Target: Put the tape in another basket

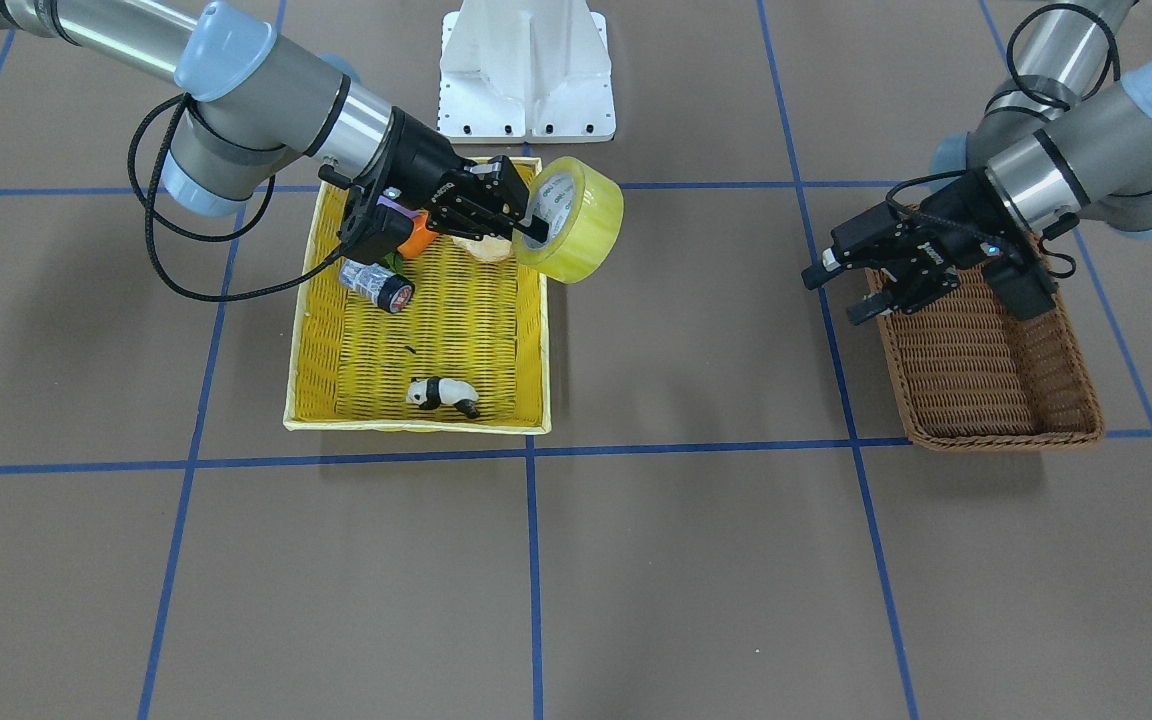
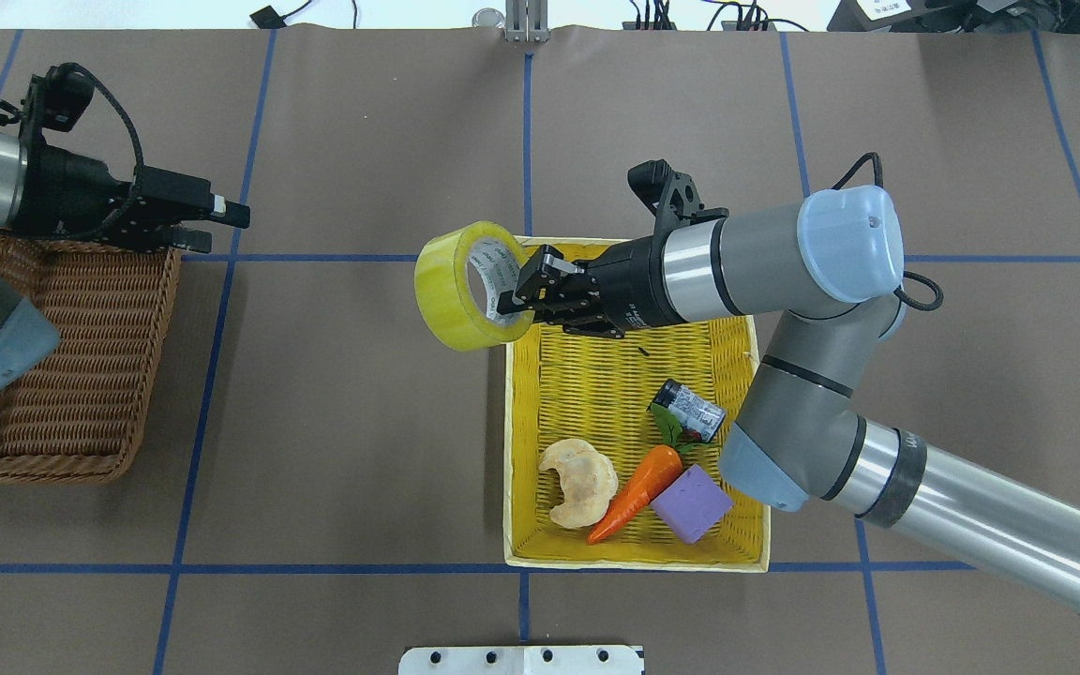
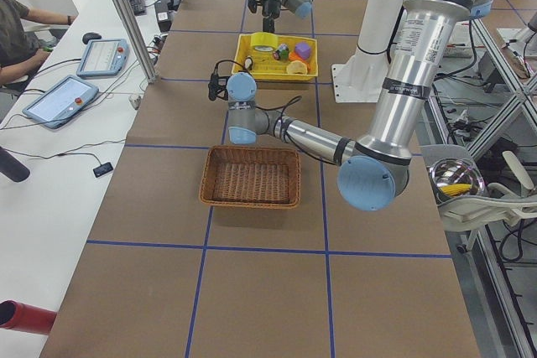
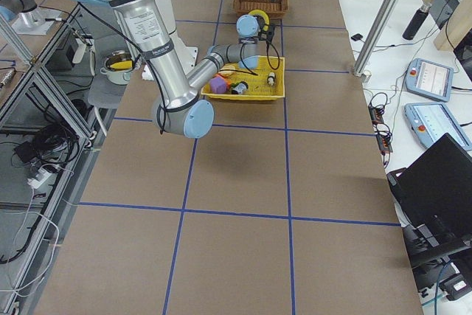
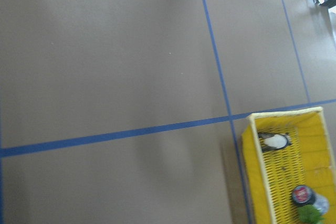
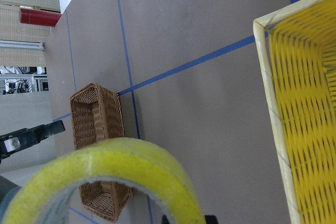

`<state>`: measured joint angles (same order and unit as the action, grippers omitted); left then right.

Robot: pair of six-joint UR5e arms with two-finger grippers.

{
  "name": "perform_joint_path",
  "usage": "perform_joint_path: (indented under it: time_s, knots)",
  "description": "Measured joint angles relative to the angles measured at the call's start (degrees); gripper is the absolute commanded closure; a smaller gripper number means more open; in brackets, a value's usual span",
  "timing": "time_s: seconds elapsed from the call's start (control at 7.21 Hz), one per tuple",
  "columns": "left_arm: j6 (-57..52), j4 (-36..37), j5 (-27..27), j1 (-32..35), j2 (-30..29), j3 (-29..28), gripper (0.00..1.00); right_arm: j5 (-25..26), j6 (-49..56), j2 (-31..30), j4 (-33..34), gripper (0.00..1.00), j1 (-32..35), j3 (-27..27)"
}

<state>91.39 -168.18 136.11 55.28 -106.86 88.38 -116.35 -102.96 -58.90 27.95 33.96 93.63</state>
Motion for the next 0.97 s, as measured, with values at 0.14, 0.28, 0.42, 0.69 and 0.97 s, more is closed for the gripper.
perform_joint_path:
  time_s: [0.14,0.28,0.42,0.69,0.97]
  knots:
    - [10.16,-6.26,-0.13,-0.72,-1.00,-1.09,0.02,0.10,-0.61,0.01,-2.25,1.00,-0.39,-0.22]
    - [18.77,-11.53,-0.31,-1.03,-1.73,-1.51,0.02,0.14,-1.36,0.01,-4.22,1.00,-0.93,-0.38]
    - [26.70,-16.51,-0.91,-1.21,-2.52,-1.63,0.02,0.36,-2.75,0.07,-6.41,1.00,-1.52,-0.46]
    - [37.02,-26.64,-7.91,-4.53,-3.46,-1.53,0.02,3.80,-7.63,0.16,-11.30,1.00,-3.41,-0.69]
    - [40.38,-32.84,-14.68,-8.97,-3.85,-0.79,0.02,7.49,-12.78,0.33,-18.69,1.00,-4.90,-2.73]
